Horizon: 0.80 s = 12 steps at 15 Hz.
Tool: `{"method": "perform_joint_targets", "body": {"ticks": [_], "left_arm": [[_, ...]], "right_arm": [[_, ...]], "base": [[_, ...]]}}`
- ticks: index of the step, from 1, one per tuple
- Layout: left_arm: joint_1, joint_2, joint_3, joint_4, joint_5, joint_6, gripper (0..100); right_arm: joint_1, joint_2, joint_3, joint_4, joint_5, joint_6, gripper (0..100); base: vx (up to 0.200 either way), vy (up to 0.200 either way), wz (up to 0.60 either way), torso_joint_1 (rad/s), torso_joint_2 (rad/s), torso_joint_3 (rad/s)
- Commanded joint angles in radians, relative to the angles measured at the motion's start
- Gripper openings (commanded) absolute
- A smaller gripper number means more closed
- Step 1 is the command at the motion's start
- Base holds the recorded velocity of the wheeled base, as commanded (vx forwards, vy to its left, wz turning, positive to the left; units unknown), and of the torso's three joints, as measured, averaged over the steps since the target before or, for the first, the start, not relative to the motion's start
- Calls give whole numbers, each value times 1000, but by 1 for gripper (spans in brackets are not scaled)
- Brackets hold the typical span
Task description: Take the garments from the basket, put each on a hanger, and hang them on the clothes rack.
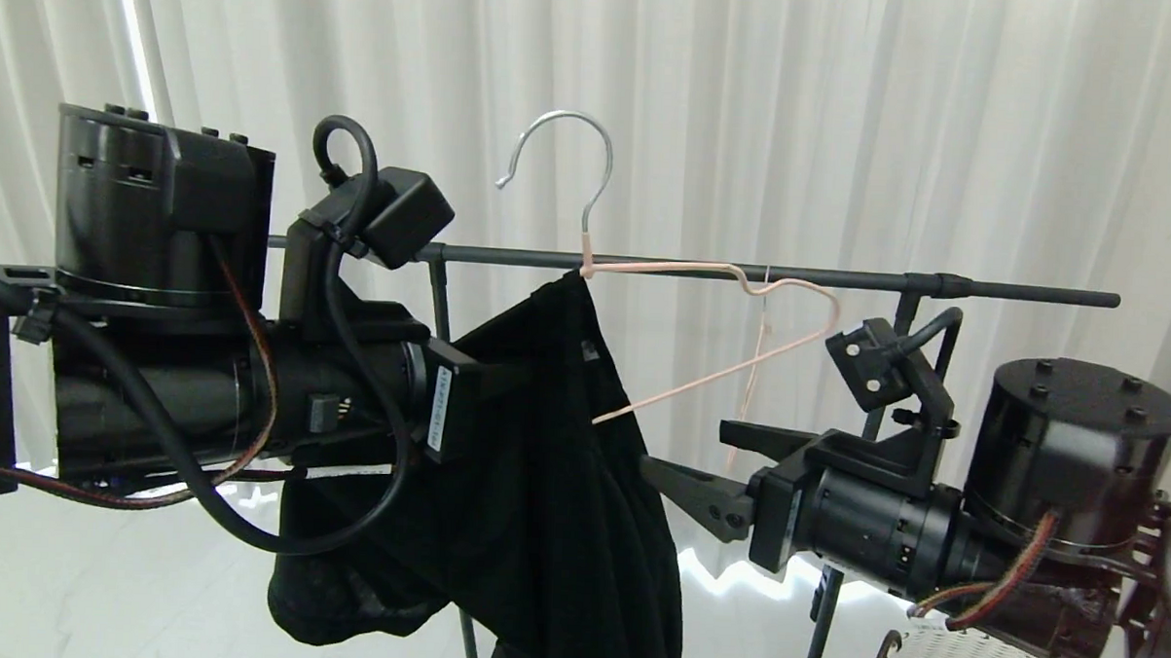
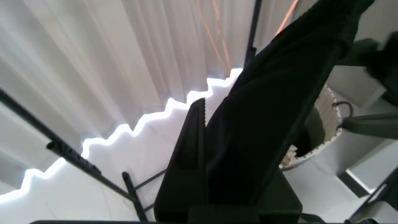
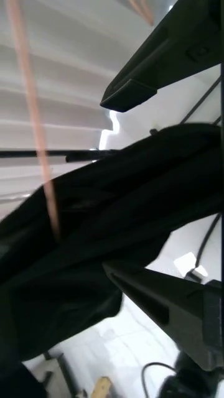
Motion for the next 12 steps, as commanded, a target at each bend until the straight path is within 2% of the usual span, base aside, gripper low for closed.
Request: {"method": "perform_joint_targets", "body": {"ticks": [1,4,12], "left_arm": [[-41,31,-24,-1,0,-27,0],[-64,37,-38,-1,1,-48,0],[-64,14,-41,-1,1,-48,0]], "right_arm": [[4,69,-55,-2,-24,3,100],[4,100,-100,-2,-41,15,100],[-18,115,-95,-2,-89,16,100]], "base": [[0,0,0,0,0,0],[0,0,0,0,0,0],[0,0,0,0,0,0]]}}
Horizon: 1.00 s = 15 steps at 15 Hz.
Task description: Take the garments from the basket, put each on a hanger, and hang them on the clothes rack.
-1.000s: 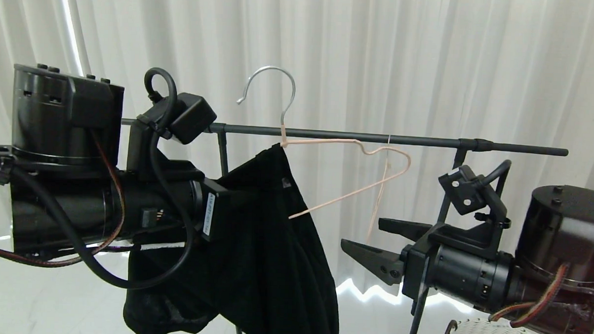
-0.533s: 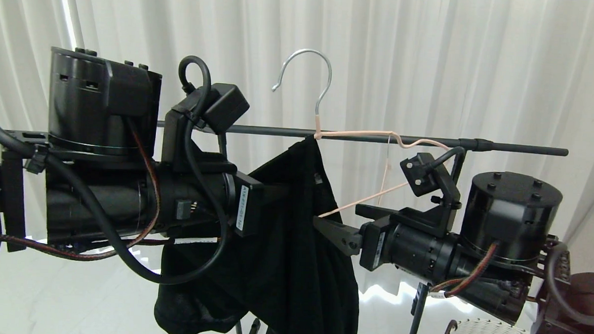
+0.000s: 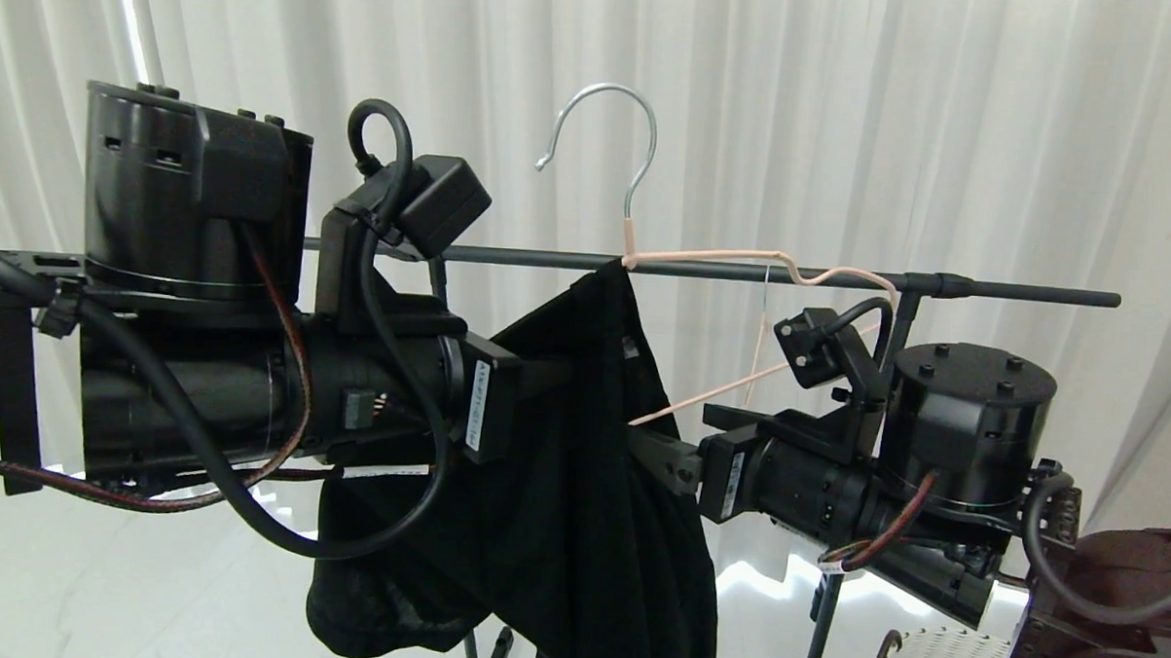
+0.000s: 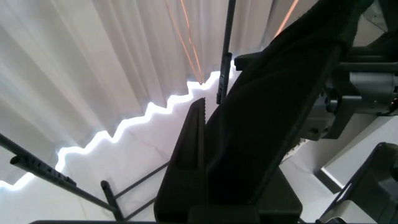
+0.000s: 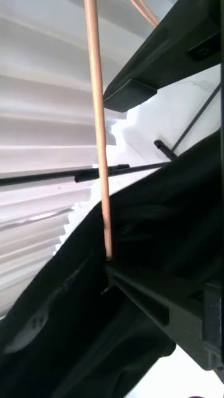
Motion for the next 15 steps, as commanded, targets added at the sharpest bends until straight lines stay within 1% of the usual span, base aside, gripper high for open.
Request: {"method": "perform_joint_targets", "body": {"ticks": [1,4,7,10,13,14,15], "left_arm": [[-1,-8,-9,-1,0,-1,0],[-1,-4,-39,-1,0,-1,0],[-8,-10,-47,-1,0,-1,0],[-5,-8,-42,-1,9,5,0],[4,10,-44,-2,69,10,0],[6,22,-44,-24,104,10,0],[15,30,-38,-61,118,10,0]], "right_arm": [[-6,6,1,0,0,-2,100],[-1,16,3,0,-6,-11,100],[-21,46,0,0,-76,-10,100],[-52,56,3,0,-122,-13,100],[-85,49,44,3,-132,-59,100],[-110,33,86,3,-131,-87,100],[-128,23,113,3,-131,-94,100]], "base": [[0,0,0,0,0,0],[0,0,0,0,0,0],[0,0,0,0,0,0],[0,0,0,0,0,0],[0,0,0,0,0,0],[0,0,0,0,0,0],[0,0,0,0,0,0]]}}
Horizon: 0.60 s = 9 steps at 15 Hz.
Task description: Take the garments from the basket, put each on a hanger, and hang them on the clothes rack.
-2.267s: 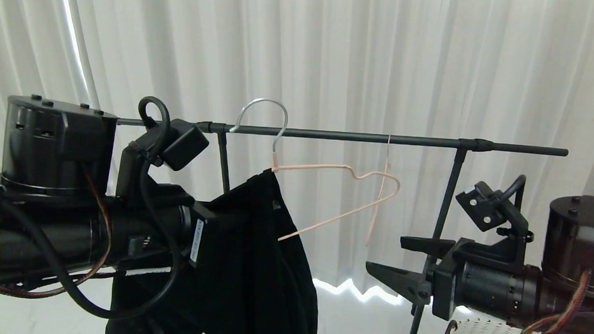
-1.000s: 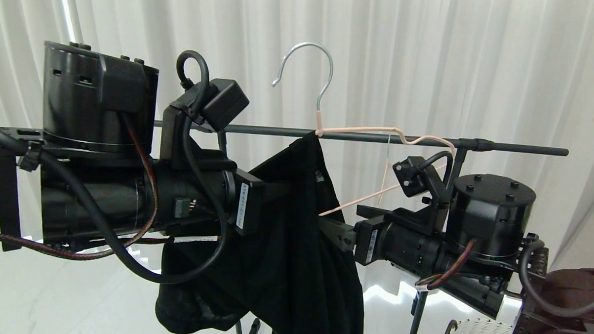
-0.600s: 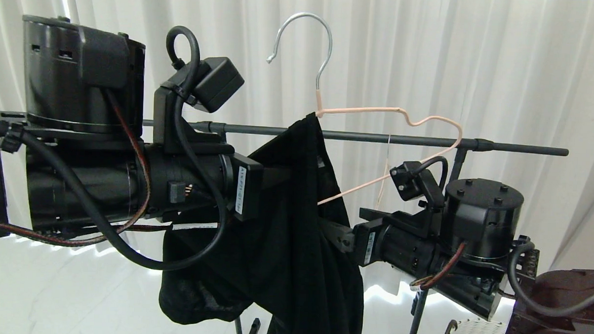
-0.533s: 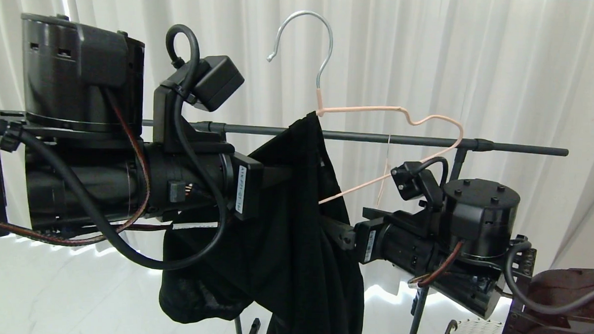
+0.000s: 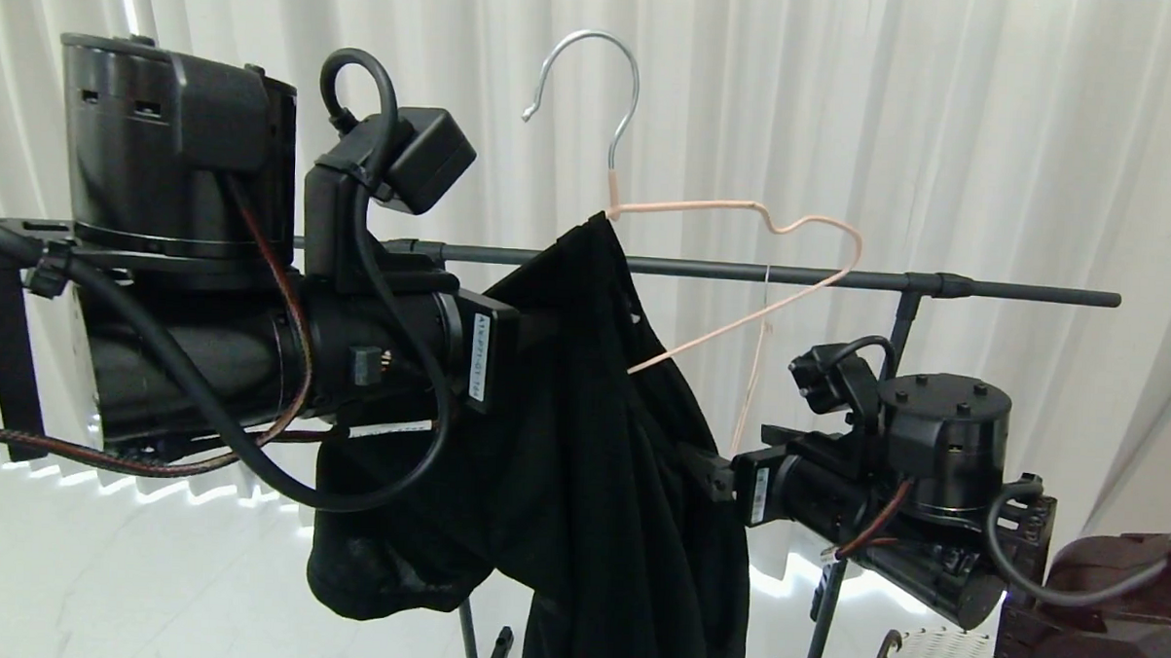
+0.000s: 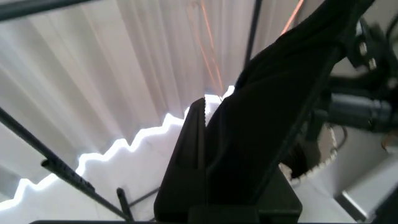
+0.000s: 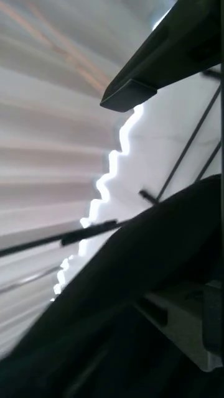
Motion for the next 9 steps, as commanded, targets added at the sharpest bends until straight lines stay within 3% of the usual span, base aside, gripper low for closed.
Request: {"method": "perform_joint_targets", "body": {"ticks": [1,5,9], "left_arm": [[12,20,9,-36,11,2,0],[37,17,41,-39,11,58,0],[67,-9,147,-67,8,152,0]], "right_arm": [[-46,-28,59,0,1,-15,100],[-143,-55,96,0,2,-59,100],[-211,-69,97,1,5,-88,100]], "base": [[0,0,0,0,0,0],[0,0,0,0,0,0],[0,0,0,0,0,0]]}}
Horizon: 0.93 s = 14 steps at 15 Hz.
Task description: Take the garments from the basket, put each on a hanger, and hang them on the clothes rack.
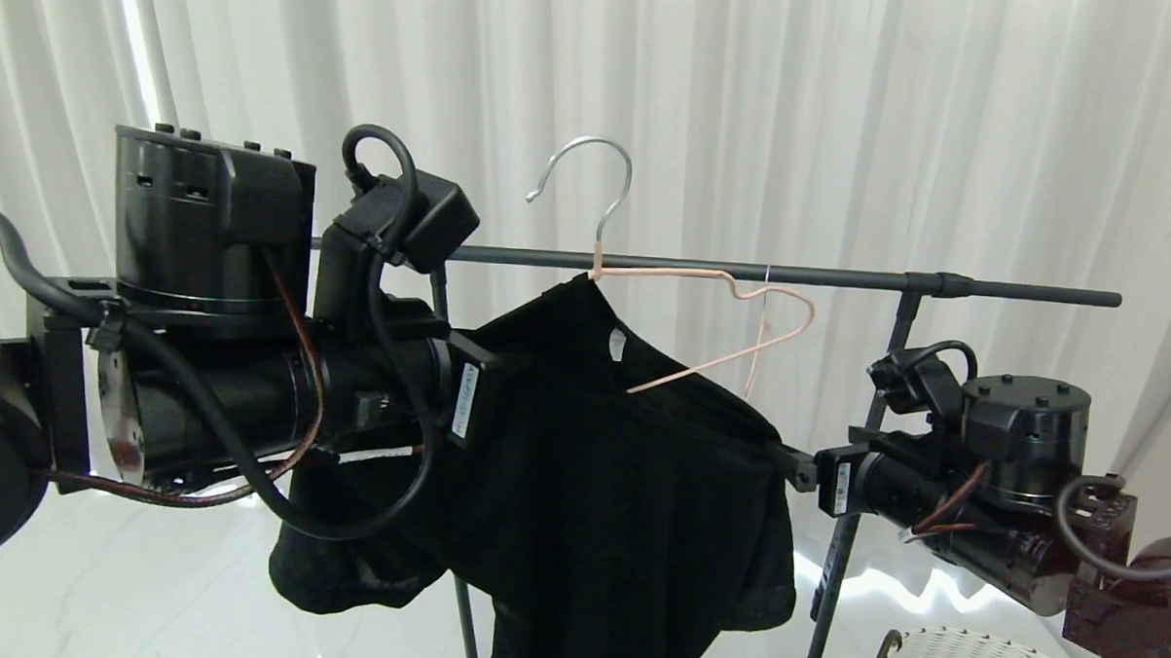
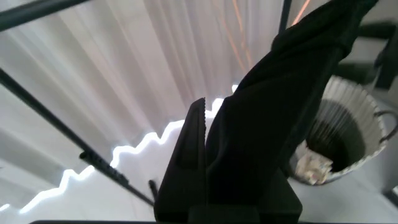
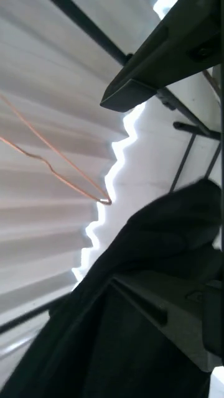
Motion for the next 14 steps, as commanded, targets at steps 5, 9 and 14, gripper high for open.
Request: {"method": "perform_joint_targets", "body": {"ticks": [5,9,14], "left_arm": [[17,-116,251,-74,-71,61,0],[17,-153,325,-74,-105,67,0],[35,-130,391,-70,-83,126,0]], "right_arm": [[-74,-16,-2,0,1,-18,100],[-80,-41,-2,0,27,-15,100],[-82,-93,-2,3,78,-18,100]], "base": [[0,0,0,0,0,0],[0,0,0,0,0,0],[0,0,0,0,0,0]]}}
